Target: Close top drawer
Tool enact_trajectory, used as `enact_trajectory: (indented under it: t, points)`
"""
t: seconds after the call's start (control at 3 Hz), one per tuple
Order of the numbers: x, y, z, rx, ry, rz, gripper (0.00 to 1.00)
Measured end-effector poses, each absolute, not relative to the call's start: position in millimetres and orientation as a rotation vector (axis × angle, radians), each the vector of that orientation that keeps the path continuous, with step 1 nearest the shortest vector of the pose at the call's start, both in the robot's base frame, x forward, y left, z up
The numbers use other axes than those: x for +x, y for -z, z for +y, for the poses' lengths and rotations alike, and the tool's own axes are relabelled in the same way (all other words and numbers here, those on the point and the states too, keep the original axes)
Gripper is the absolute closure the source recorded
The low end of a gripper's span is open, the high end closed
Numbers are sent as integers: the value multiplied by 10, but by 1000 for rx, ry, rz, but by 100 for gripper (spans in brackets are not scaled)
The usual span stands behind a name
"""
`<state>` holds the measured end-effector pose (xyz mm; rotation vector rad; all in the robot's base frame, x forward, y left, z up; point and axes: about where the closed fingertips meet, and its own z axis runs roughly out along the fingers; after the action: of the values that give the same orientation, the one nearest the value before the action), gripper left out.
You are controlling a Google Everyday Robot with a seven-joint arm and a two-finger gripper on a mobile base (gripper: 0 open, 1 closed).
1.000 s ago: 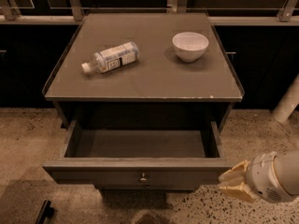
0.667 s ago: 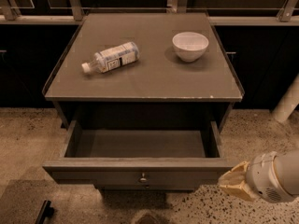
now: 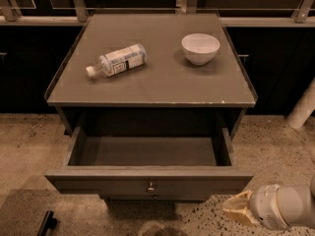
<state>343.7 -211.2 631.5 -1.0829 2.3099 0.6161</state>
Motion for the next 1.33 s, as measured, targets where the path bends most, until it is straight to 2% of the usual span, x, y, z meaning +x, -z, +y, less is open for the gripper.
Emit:
enact_trajectory:
  t: [0.33, 0.67, 1.33]
  points:
    - [3479, -5829, -2099, -1008, -698, 2325, 100]
    - [3829, -5641, -2012, -1021, -668, 2280, 100]
    - [4419, -5923, -1992, -1069, -508, 2203, 100]
